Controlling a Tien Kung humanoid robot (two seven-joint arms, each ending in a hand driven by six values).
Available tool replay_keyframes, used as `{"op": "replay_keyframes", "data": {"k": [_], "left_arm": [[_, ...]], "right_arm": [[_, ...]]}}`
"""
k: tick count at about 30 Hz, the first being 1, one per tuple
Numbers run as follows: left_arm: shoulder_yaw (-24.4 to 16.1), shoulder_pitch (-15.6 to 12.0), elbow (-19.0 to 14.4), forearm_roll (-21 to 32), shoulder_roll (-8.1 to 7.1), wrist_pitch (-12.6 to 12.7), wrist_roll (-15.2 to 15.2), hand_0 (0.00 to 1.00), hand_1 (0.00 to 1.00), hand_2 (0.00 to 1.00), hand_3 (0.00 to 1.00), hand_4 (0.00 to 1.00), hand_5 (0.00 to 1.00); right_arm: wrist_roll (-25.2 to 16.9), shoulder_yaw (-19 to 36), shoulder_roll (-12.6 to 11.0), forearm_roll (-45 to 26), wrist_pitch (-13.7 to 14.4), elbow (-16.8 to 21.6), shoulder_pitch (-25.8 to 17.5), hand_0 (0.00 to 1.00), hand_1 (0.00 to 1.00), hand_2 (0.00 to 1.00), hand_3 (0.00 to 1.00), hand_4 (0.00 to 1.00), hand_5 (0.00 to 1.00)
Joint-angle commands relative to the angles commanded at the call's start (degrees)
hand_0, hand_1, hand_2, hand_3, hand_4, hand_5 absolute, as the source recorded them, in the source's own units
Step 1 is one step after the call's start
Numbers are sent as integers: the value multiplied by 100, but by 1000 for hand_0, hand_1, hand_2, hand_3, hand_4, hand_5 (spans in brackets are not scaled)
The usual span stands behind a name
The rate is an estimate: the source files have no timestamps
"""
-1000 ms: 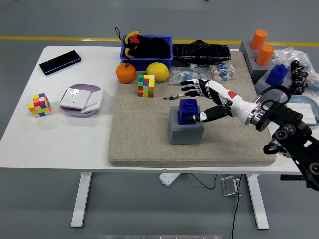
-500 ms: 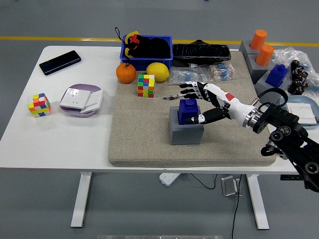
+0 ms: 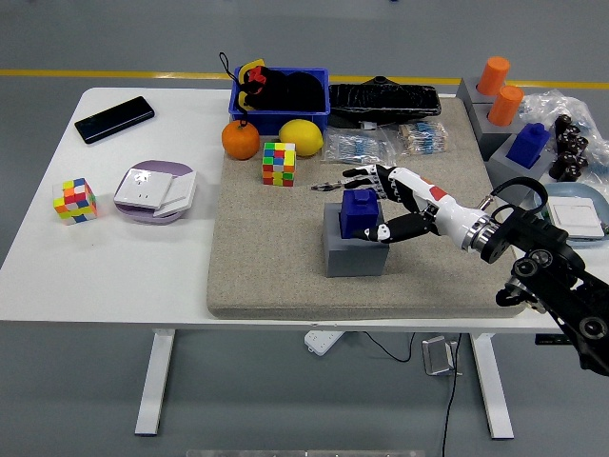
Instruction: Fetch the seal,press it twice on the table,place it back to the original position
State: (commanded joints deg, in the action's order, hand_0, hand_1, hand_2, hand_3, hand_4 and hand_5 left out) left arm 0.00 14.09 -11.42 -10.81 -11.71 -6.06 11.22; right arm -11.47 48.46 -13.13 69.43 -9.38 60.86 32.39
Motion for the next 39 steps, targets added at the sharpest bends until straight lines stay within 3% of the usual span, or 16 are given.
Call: {"op": "replay_keyframes", "data": {"k": [23,24,29,30,39], "left_arm": [[0,-14,13,26,17,-12,-6,724,694,682,750,690,254],[0,-14,13,25,16,-13,-6,723,694,682,751,690,252],[0,-19,14,29,20,-14,-5,723,694,682,751,690,252],[0,-19,14,29,22,-15,-4,723,694,682,750,690,252],[0,-21,15,32,28,-18,-4,723,694,682,751,690,252]], "right_arm": [[-86,-77,-1,14,205,-13,-35,661,614,645,721,805,2],[-90,-80,0,8,210,-13,-36,629,542,582,674,812,2],[-98,-110,10,13,229,-11,-43,629,542,582,674,812,2],[-102,-114,13,11,232,-12,-45,598,481,489,558,786,2],[-167,-124,29,-7,323,-5,-47,595,470,475,525,768,2]]}}
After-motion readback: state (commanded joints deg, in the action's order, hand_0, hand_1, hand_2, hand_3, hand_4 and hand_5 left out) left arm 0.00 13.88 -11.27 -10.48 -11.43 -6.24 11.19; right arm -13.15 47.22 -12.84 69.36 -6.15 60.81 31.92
